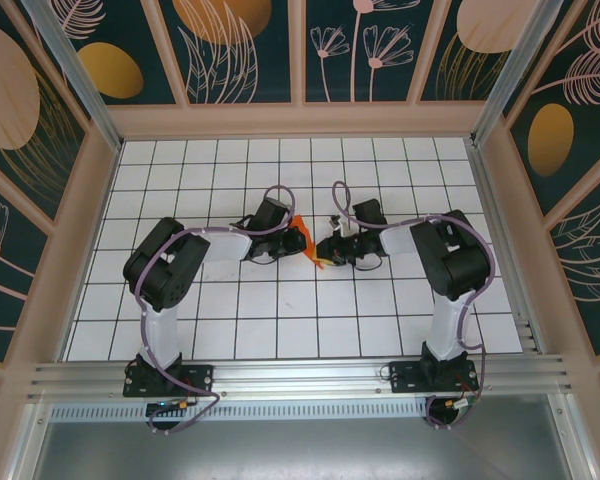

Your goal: Fold a paper plane with a square sheet of paper (pick it up from the middle)

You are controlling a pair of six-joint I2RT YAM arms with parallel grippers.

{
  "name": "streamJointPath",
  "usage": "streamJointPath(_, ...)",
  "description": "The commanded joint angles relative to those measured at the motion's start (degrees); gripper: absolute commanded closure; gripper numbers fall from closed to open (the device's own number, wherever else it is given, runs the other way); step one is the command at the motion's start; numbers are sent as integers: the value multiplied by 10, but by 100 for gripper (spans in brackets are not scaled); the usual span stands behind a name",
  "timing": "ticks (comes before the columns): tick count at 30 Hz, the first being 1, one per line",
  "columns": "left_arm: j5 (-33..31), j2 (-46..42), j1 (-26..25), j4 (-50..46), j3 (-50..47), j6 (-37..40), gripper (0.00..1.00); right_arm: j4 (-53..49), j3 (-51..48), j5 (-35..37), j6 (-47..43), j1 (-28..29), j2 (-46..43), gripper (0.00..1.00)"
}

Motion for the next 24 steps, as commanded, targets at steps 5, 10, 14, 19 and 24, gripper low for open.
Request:
streamJointPath(5,-62,43,3,-50,3,6,85,-29,-4,40,4,-6,-59,79)
streamJointPath(10,-62,44,3,-51,3,8,85,-56,3,67,-17,0,-51,77)
streamJointPath(14,-62,45,3,-52,3,7,85,-64,7,71,-26,9,-41,76)
streamJointPath(19,-64,45,3,-54,4,8,85,-76,16,75,-41,20,-24,77)
streamJointPath(24,-66,46,3,-57,5,9,85,-87,16,82,-55,25,-13,81)
